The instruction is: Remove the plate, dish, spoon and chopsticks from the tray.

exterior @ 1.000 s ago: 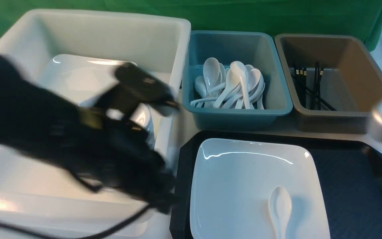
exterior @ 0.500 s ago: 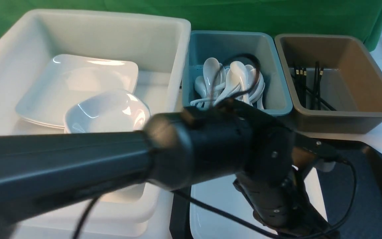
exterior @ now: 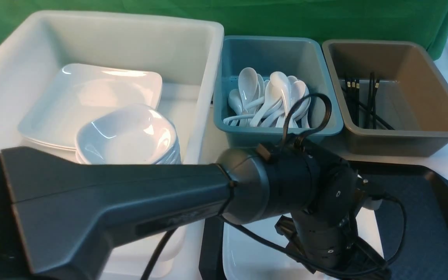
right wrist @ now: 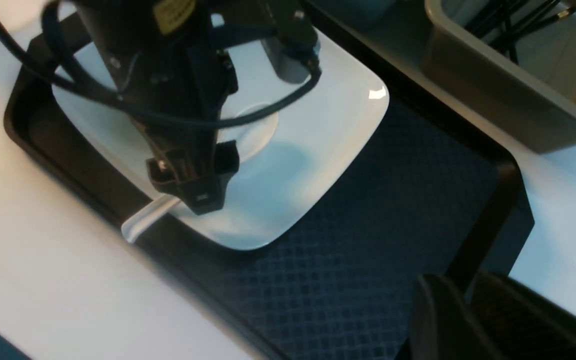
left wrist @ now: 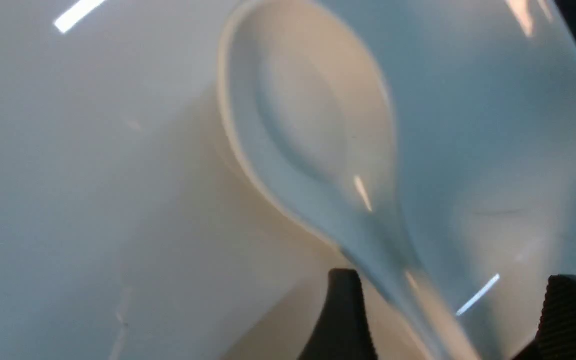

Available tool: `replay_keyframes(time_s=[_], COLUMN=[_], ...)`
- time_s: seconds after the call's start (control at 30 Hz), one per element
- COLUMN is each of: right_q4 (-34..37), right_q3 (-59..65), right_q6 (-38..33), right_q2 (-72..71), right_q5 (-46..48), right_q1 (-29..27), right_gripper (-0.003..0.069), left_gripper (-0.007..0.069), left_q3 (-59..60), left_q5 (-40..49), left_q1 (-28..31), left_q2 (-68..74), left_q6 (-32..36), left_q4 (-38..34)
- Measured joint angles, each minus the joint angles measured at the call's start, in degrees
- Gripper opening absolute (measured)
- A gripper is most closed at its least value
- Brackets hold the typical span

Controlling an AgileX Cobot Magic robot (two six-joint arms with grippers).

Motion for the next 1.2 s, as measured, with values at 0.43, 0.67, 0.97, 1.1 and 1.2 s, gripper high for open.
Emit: replay_keyframes(time_s=[0.43,0.67,0.97,1.1,1.2], right_q4=[0.25,0.22,-2.03,-1.49,0.17], right_q3=[0.0,0.0,0.0,0.0,0.0], right_q6=[0.0,0.05,2.08,2.84,3.03], right_q2=[0.0,0.0,0.0,0.0,0.0], right_q5=[0.0,0.0,-1.37,-1.55,-1.04], right_q1=[0.0,0.0,0.0,0.0,0.0], right_gripper=[0.0148,0.0156,0.0157,0.0157,0.0157], left_gripper=[0.0169,0.0161,0.0161,0.0161,0.0161], left_q3=[-0.26,-0.46,-10.84,-18.64,-22.66], left_q5=[0.31,2.94,2.21,-5.19,-9.74], left_q1=[0.0,0.0,4.2,12.97,18.17], left_q2=[1.66,0.74,-7.36,-4.84,-1.22], left_q6=[1.49,4.22,5.15,9.02,10.33], left_q4=[6.86,8.36,19.07,19.32,16.51])
